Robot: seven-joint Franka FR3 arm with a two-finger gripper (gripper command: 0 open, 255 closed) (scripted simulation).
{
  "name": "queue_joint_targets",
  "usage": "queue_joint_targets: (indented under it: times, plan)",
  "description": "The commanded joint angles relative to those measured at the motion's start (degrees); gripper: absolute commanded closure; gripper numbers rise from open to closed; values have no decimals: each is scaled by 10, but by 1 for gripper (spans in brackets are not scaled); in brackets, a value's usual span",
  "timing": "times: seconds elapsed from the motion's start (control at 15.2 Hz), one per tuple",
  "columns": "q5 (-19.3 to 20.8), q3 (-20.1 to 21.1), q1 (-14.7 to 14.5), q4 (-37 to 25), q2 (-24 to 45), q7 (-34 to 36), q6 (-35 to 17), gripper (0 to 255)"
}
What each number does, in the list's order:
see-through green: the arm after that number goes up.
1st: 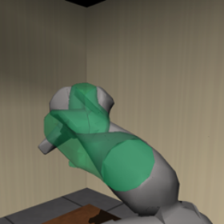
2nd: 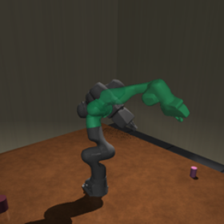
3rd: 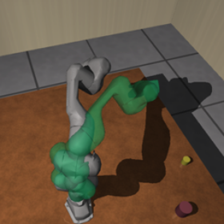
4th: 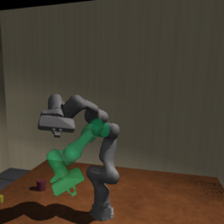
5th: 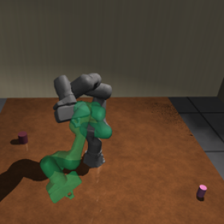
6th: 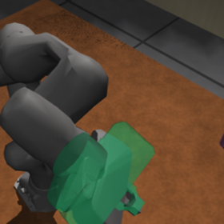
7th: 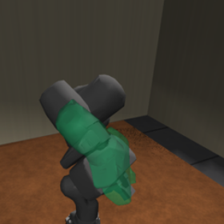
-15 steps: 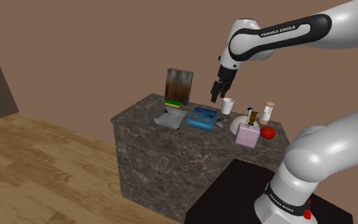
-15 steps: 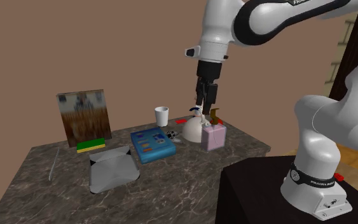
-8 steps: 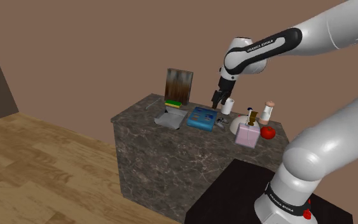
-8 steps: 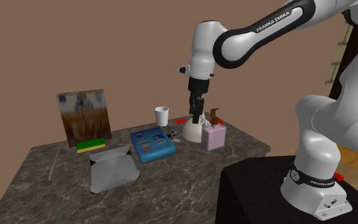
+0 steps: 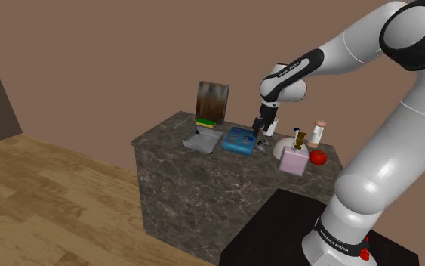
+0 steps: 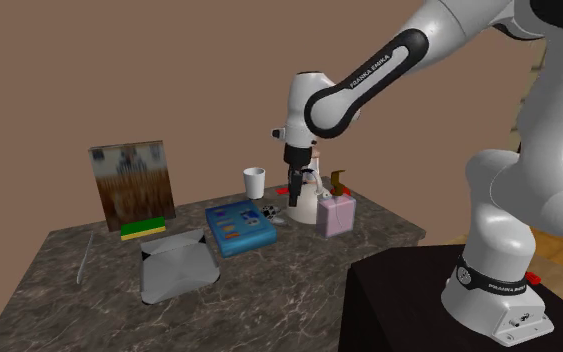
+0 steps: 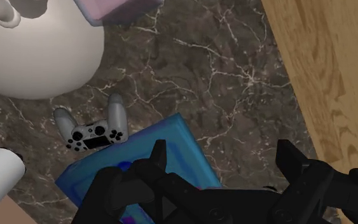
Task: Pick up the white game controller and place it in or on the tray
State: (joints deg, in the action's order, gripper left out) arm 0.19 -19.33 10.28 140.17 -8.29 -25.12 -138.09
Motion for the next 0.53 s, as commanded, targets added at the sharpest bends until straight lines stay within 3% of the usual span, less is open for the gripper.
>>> queue_joint_targets:
  times: [0.0,0.46]
  plan:
    - [-19,-14,4,-18,42,-23,-21,0]
    - [-118,-31,37,-92,191,-117,-79,0]
